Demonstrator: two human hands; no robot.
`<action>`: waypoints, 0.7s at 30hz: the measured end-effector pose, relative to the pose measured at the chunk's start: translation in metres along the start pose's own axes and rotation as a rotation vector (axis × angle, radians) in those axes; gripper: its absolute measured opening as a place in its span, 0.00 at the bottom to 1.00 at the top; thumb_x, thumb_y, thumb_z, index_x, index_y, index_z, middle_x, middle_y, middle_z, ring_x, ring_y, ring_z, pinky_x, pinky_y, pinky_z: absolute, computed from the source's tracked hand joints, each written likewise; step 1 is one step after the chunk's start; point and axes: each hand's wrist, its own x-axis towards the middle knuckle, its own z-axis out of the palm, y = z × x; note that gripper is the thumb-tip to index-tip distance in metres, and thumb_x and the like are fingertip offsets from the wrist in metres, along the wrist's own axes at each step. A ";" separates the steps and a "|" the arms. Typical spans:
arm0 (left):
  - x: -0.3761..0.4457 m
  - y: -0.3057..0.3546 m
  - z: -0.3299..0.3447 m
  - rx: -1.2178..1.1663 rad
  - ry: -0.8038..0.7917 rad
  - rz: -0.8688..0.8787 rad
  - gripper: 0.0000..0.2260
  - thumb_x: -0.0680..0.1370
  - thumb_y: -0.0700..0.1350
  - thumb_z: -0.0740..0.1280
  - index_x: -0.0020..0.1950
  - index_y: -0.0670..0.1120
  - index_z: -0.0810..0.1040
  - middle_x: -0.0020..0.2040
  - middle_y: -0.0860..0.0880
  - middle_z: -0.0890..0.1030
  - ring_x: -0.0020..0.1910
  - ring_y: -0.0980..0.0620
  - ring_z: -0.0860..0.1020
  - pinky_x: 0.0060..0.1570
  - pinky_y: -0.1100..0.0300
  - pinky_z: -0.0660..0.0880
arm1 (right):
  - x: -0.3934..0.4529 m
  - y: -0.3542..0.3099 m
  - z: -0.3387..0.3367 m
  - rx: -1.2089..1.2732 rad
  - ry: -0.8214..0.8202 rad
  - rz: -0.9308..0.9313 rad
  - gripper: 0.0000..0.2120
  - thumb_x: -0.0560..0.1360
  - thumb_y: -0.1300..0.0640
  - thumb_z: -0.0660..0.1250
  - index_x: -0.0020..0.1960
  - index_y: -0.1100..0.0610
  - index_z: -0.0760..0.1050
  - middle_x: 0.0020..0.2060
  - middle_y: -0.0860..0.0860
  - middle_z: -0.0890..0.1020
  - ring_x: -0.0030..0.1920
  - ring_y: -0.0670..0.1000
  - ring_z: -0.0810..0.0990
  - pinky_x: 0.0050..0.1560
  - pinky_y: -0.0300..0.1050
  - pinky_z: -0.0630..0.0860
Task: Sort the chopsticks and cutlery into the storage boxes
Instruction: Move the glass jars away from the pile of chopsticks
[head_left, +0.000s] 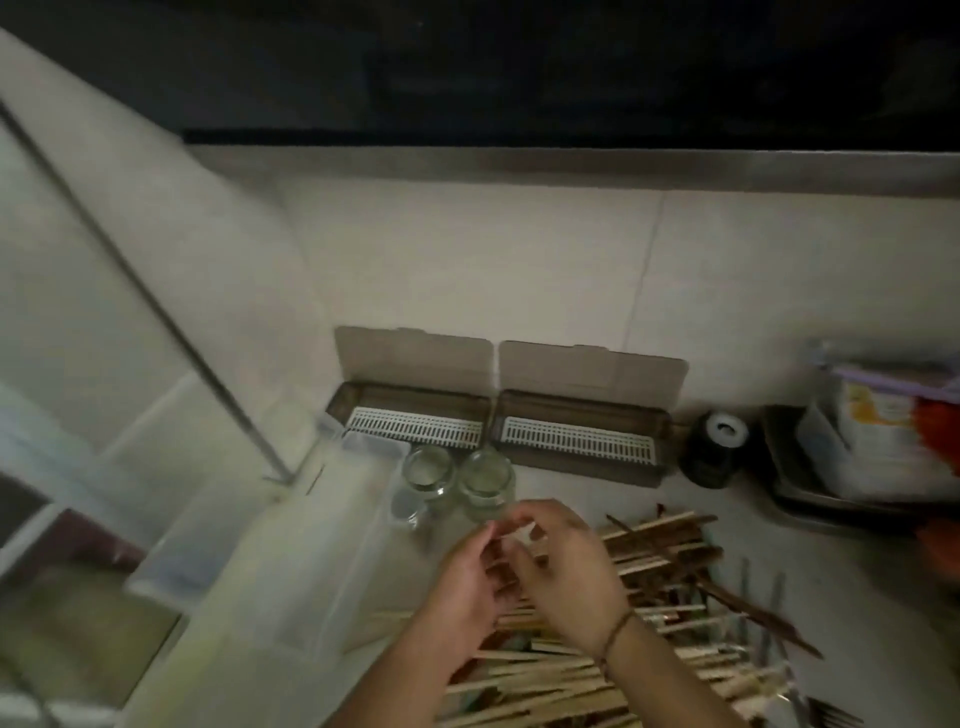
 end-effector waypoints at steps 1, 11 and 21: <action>0.000 0.003 -0.013 0.000 0.048 0.010 0.13 0.82 0.45 0.57 0.53 0.43 0.80 0.46 0.42 0.82 0.45 0.45 0.79 0.42 0.53 0.76 | 0.009 -0.009 0.009 -0.021 -0.035 -0.023 0.13 0.74 0.51 0.64 0.58 0.44 0.74 0.53 0.41 0.77 0.50 0.38 0.74 0.52 0.32 0.71; -0.009 0.014 -0.081 -0.262 0.288 0.000 0.10 0.81 0.40 0.58 0.52 0.38 0.78 0.40 0.40 0.82 0.40 0.44 0.77 0.37 0.52 0.75 | 0.063 -0.065 0.088 -0.203 -0.263 0.076 0.25 0.72 0.45 0.64 0.66 0.49 0.62 0.62 0.51 0.72 0.58 0.56 0.76 0.51 0.50 0.77; -0.002 0.020 -0.095 -0.450 0.205 -0.033 0.13 0.81 0.44 0.61 0.61 0.38 0.77 0.45 0.39 0.80 0.40 0.44 0.77 0.40 0.52 0.76 | 0.078 -0.057 0.108 -0.328 -0.221 0.081 0.16 0.75 0.47 0.64 0.61 0.48 0.67 0.52 0.50 0.81 0.53 0.55 0.80 0.49 0.48 0.77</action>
